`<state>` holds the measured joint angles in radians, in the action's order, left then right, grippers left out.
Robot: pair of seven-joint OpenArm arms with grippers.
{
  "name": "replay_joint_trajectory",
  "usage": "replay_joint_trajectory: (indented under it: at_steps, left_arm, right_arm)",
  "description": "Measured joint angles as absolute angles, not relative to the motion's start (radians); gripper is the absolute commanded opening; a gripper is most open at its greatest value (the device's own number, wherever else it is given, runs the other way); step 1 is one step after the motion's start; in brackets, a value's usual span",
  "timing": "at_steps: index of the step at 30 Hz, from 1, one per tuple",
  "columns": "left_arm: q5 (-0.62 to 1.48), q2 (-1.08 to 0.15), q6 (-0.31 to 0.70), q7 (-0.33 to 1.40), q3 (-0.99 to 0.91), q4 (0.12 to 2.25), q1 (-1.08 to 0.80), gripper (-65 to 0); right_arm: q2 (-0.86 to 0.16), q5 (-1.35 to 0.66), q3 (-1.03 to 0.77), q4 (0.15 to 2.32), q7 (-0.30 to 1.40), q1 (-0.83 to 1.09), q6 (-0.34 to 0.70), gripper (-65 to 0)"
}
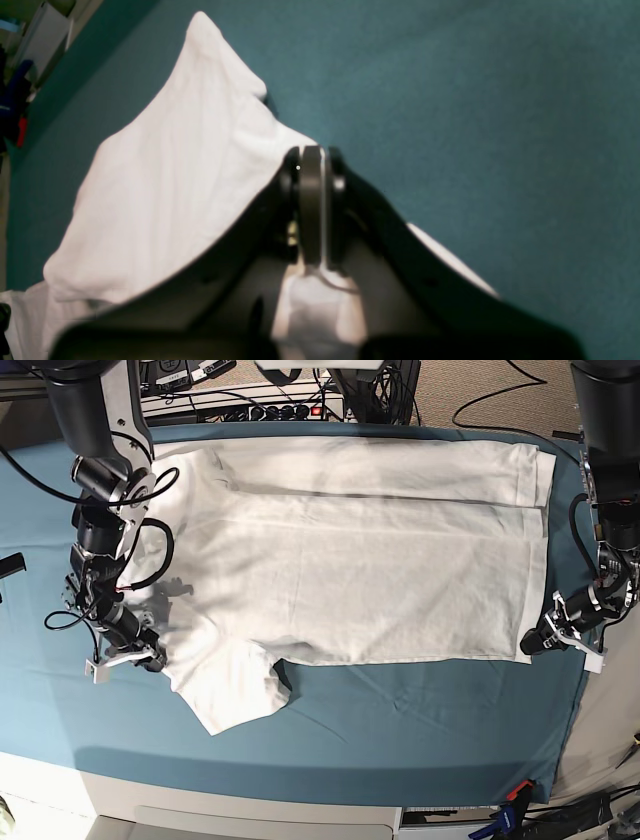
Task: Fold the T-shirt properly
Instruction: 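Grasp the unfolded long edge of the shirt with both grippers, then lift the grasped edge and fold it over the shirt body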
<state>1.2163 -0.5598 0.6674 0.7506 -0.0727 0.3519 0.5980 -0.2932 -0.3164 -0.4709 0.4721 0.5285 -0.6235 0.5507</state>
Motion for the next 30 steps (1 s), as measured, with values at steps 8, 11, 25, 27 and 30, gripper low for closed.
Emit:
replay_joint_trajectory:
  at_steps: [8,11,25,27,30]
  left_arm:
    - [1.216,-0.560,0.667,0.750,-0.073,0.352,0.598,-65.0]
    - [1.239,-0.560,0.667,0.751,-0.073,0.352,0.596,-65.0]
    - [1.411,-0.567,0.682,0.875,-0.073,0.352,0.595,-65.0]
    - [1.451,-0.571,0.683,0.908,-0.073,0.352,0.595,-65.0]
    - [1.456,-0.590,0.683,0.936,-0.073,0.352,0.595,-65.0]
  right_arm:
    - [-0.293,-0.311,-0.471,0.471,0.516,-0.616,0.641,-65.0]
    - [-0.285,-0.297,-0.471,0.506,0.523,-0.598,0.689,-65.0]
    - [-0.282,-0.322,-0.470,0.683,0.579,-0.509,0.688,-65.0]
    - [-0.282,-0.346,-0.470,0.683,0.590,-0.509,0.688,-65.0]
    - [-0.285,-0.359,-0.470,0.683,0.608,-0.509,0.689,-65.0]
